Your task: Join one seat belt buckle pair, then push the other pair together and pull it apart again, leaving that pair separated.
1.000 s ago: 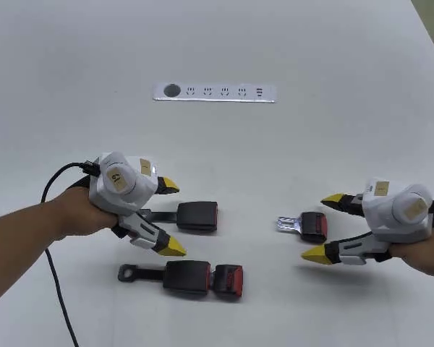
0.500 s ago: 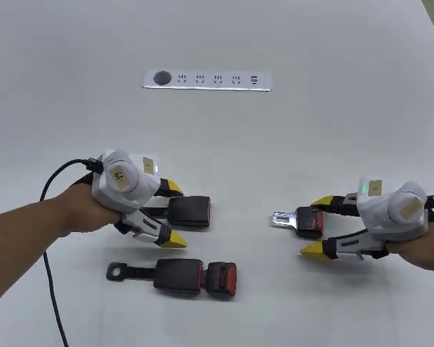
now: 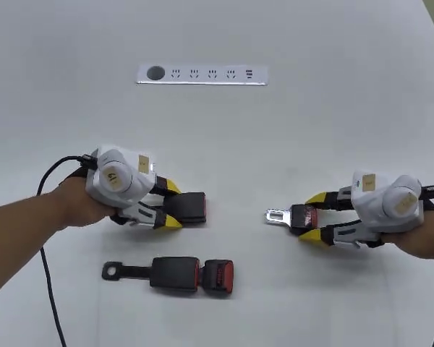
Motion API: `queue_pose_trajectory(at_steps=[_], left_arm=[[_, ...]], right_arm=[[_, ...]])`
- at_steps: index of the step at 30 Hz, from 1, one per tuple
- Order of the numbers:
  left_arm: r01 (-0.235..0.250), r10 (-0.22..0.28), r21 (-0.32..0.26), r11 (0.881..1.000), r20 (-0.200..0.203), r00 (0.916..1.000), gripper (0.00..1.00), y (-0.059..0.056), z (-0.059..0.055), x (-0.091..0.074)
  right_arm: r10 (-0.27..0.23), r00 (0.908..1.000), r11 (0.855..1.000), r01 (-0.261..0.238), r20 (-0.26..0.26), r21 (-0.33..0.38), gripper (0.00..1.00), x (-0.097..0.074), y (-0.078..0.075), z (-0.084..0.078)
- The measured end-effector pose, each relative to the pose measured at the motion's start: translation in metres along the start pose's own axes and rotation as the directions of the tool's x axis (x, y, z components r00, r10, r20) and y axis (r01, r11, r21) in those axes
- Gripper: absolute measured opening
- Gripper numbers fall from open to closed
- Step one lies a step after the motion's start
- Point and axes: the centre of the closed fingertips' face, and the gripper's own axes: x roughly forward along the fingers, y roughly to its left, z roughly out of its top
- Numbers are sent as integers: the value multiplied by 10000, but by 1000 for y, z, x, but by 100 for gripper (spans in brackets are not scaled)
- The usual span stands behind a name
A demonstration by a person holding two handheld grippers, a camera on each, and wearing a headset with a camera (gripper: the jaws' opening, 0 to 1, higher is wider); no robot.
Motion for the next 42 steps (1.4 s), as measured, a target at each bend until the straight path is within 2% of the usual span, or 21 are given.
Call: queue_pose_trajectory(at_steps=[4,11,19,42], left_arm=[[144,-144,160,9998,23,9999,34,1,-2,0],[262,-262,3,9997,166,9995,33,1,-1,1],[322,-322,120,9994,25,9995,33,1,0,3],[376,-371,226,9990,-187,9991,33,3,1,5]], right_arm=[[57,9999,10000,-56,86,-71,33,-2,2,1],[304,9988,9995,-301,373,-102,32,-4,3,3],[322,9983,9994,-316,494,-139,32,-4,3,4],[651,9940,9970,-610,877,-477,32,27,8,39]])
